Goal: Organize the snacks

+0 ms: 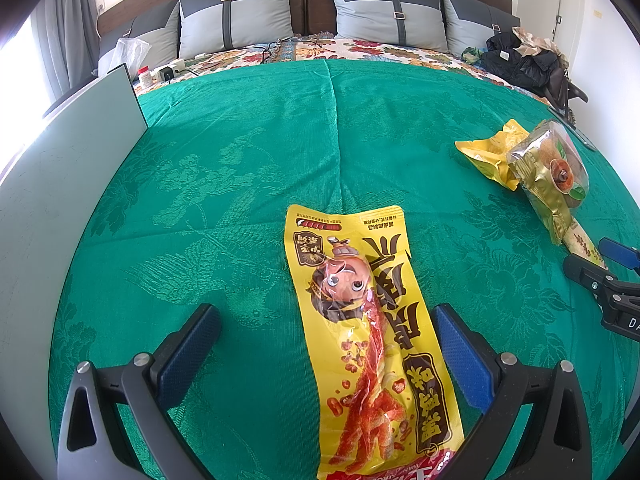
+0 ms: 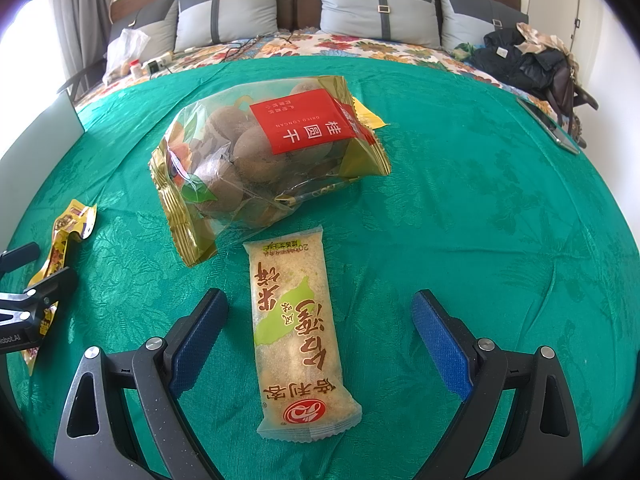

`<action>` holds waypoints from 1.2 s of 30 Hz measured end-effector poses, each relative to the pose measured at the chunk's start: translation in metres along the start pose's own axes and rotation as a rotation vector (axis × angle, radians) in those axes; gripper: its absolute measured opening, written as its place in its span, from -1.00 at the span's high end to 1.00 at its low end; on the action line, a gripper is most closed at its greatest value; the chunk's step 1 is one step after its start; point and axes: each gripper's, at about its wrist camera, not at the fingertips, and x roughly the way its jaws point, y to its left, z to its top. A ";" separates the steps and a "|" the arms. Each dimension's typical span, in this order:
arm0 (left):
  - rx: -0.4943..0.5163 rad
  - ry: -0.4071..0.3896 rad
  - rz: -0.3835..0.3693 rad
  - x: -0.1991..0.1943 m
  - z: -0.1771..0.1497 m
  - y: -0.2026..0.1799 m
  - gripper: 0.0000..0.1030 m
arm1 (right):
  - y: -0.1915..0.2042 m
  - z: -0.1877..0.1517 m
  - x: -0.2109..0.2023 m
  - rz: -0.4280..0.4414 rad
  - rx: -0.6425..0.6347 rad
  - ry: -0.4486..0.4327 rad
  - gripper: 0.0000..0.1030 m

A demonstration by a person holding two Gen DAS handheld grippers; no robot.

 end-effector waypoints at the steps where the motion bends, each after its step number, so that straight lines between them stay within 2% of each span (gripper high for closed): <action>1: 0.000 0.000 0.000 0.000 0.000 0.000 -1.00 | -0.001 0.000 0.000 0.000 0.000 0.000 -0.85; 19: 0.009 0.009 -0.008 0.000 0.001 0.000 -1.00 | -0.001 0.000 0.000 0.000 0.000 0.000 -0.85; 22: 0.038 0.094 -0.027 0.000 0.005 -0.002 -1.00 | -0.001 0.000 0.000 0.000 0.000 0.000 -0.85; 25: 0.099 0.209 -0.056 0.000 0.009 -0.003 -1.00 | 0.000 0.000 0.000 0.000 0.000 0.000 -0.85; 28: 0.170 0.287 -0.088 -0.001 0.009 -0.001 -1.00 | -0.001 0.000 0.000 0.000 0.000 0.000 -0.85; 30: 0.187 0.298 -0.096 -0.003 0.007 0.004 -0.98 | 0.000 0.000 0.000 0.000 0.000 0.001 -0.85; 32: 0.174 0.279 -0.110 -0.008 0.005 0.012 -0.81 | -0.001 0.000 0.000 0.000 0.000 0.000 -0.85; 34: 0.154 0.276 -0.115 -0.010 0.006 0.016 -0.74 | 0.000 0.000 0.000 0.000 0.000 0.000 -0.84; 36: 0.158 0.286 -0.120 -0.011 0.005 0.015 -0.73 | 0.000 0.000 0.000 0.000 0.000 0.000 -0.85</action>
